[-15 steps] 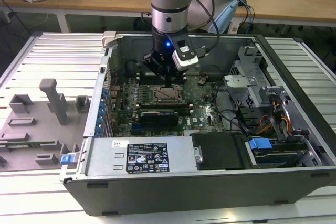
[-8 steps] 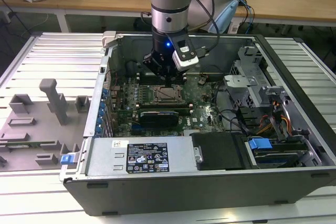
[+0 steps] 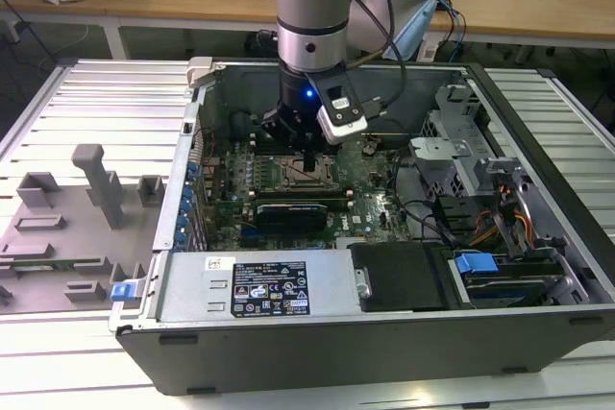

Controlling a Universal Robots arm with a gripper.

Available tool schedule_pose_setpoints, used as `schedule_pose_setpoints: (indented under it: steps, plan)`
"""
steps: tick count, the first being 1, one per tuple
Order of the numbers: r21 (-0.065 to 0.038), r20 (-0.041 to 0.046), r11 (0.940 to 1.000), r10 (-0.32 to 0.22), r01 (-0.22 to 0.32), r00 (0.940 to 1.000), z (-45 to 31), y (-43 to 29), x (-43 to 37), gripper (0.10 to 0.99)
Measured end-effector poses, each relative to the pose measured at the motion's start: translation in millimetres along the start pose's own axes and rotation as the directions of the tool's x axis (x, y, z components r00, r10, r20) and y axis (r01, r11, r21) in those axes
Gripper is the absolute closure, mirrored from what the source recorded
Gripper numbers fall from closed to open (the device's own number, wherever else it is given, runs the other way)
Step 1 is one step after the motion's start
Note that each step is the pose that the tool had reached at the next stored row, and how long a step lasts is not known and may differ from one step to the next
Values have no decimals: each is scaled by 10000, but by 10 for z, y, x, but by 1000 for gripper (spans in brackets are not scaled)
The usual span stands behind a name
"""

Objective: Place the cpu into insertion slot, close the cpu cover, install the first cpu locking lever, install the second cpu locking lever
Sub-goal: 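Install the second cpu locking lever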

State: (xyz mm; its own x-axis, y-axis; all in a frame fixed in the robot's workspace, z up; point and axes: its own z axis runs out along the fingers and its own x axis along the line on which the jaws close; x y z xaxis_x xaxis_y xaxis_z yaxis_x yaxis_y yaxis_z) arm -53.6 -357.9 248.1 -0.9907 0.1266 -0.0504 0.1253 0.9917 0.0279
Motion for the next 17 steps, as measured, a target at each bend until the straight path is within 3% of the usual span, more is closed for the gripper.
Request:
schedule_pose_setpoints:
  steps: [3,9,10,11,12,13,17]
  plan:
    - [-1,0,10000,-1,1,10000,-1,-65,-8,980]
    - [0,0,10000,2,-2,10000,-2,-110,-14,980]
    - [5,-54,10000,1,-1,10000,1,-110,-15,980]
    - [33,-260,10000,6,-5,9997,3,-112,-16,980]
    - [91,-710,10000,19,-13,9975,7,-112,-19,980]
    - [105,-818,9999,22,-14,9966,7,-113,-19,980]
    - [70,-835,10000,17,-11,9965,55,-116,-10,980]
